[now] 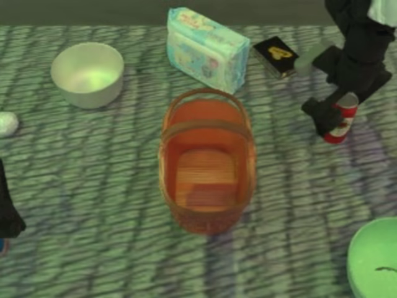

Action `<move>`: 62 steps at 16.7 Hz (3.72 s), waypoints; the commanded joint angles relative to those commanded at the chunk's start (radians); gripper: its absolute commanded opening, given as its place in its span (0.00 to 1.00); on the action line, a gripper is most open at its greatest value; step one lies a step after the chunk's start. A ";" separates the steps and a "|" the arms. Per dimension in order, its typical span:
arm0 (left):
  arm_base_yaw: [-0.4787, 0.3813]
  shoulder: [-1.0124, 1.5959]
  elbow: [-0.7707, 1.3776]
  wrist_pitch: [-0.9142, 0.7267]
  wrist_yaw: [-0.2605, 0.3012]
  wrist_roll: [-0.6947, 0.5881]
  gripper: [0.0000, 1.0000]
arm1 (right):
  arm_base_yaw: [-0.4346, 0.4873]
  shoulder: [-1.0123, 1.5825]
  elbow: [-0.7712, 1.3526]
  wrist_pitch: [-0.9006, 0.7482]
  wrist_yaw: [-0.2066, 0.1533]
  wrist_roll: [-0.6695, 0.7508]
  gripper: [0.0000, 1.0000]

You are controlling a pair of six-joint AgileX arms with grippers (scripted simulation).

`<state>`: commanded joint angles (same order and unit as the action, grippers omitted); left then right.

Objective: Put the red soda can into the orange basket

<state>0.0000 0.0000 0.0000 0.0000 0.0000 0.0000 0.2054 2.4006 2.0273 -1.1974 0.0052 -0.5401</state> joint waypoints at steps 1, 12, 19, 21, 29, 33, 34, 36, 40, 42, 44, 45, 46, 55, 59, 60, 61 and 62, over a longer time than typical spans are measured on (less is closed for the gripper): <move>0.000 0.000 0.000 0.000 0.000 0.000 1.00 | 0.000 0.000 0.000 0.000 0.000 0.000 1.00; 0.000 0.000 0.000 0.000 0.000 0.000 1.00 | 0.000 0.000 0.000 0.000 0.000 0.000 0.32; 0.000 0.000 0.000 0.000 0.000 0.000 1.00 | 0.000 0.000 0.000 0.000 0.000 0.000 0.00; 0.000 0.000 0.000 0.000 0.000 0.000 1.00 | 0.000 0.000 0.000 0.000 0.000 0.000 0.00; 0.000 0.000 0.000 0.000 0.000 0.000 1.00 | 0.005 -0.010 -0.023 0.057 -0.039 0.017 0.00; 0.000 0.000 0.000 0.000 0.000 0.000 1.00 | 0.023 -0.039 -0.102 0.278 -0.174 0.082 0.00; 0.000 0.000 0.000 0.000 0.000 0.000 1.00 | 0.029 -0.049 -0.130 0.360 -0.220 0.105 0.00; 0.000 0.000 0.000 0.000 0.000 0.000 1.00 | 0.042 -0.074 -0.196 0.547 -0.320 0.157 0.00; 0.000 0.000 0.000 0.000 0.000 0.000 1.00 | 0.069 -0.139 -0.359 0.983 -0.547 0.281 0.00; 0.000 0.000 0.000 0.000 0.000 0.000 1.00 | 0.083 -0.176 -0.448 1.210 -0.663 0.345 0.00; 0.000 0.000 0.000 0.000 0.000 0.000 1.00 | 0.097 -0.217 -0.534 1.425 -0.775 0.407 0.00; 0.000 0.000 0.000 0.000 0.000 0.000 1.00 | 0.103 -0.239 -0.576 1.525 -0.828 0.436 0.00; 0.000 0.000 0.000 0.000 0.000 0.000 1.00 | 0.109 -0.262 -0.615 1.618 -0.878 0.462 0.00; 0.000 0.000 0.000 0.000 0.000 0.000 1.00 | 0.136 -0.393 -0.787 1.995 -1.110 0.573 0.00; 0.000 0.000 0.000 0.000 0.000 0.000 1.00 | 0.131 -0.386 -0.784 1.997 -1.110 0.574 0.00; 0.000 0.000 0.000 0.000 0.000 0.000 1.00 | 0.132 -0.373 -0.788 2.010 -1.112 0.574 0.00; 0.000 0.000 0.000 0.000 0.000 0.000 1.00 | 0.133 -0.353 -0.793 2.034 -1.112 0.573 0.00; 0.000 0.000 0.000 0.000 0.000 0.000 1.00 | 0.134 -0.327 -0.801 2.068 -1.111 0.572 0.00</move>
<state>0.0000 0.0000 0.0000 0.0000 0.0000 0.0000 0.3391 2.0734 1.2259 0.8709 -1.1063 0.0321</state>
